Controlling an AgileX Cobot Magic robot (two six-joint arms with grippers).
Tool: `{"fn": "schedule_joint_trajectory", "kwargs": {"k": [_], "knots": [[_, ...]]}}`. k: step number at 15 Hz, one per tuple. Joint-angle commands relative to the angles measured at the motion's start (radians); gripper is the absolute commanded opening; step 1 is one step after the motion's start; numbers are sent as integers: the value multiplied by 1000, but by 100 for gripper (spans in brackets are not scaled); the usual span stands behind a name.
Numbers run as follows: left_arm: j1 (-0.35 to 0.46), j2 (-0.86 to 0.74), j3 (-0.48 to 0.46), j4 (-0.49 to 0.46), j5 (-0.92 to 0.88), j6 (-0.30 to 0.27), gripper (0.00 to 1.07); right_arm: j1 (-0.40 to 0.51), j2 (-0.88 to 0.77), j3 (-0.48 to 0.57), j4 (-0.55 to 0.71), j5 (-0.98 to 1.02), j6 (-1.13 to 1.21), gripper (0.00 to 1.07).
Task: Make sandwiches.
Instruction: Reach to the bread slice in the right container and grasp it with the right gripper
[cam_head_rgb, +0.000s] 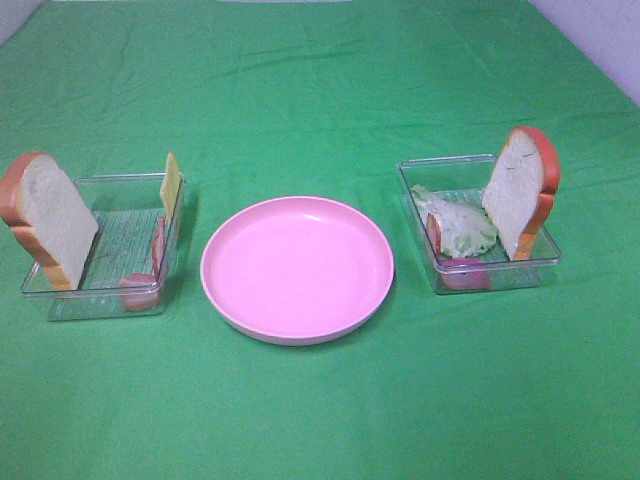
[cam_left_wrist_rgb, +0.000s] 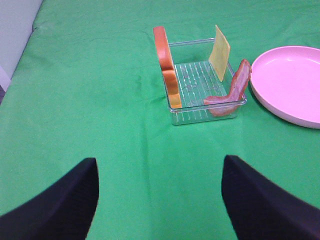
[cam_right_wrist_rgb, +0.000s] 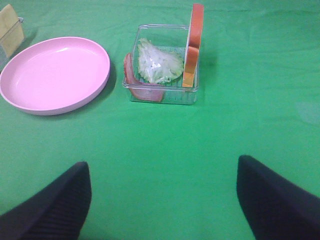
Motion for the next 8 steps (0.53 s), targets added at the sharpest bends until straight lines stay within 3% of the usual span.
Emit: {"fn": "schedule_joint_trajectory", "kwargs": {"k": [1, 8], "knots": [[5, -20, 4, -3, -8, -1, 67, -4, -15, 1, 4, -8, -3, 76], [5, -20, 4, -3, -8, -1, 67, -4, -15, 1, 4, -8, -3, 76]]}}
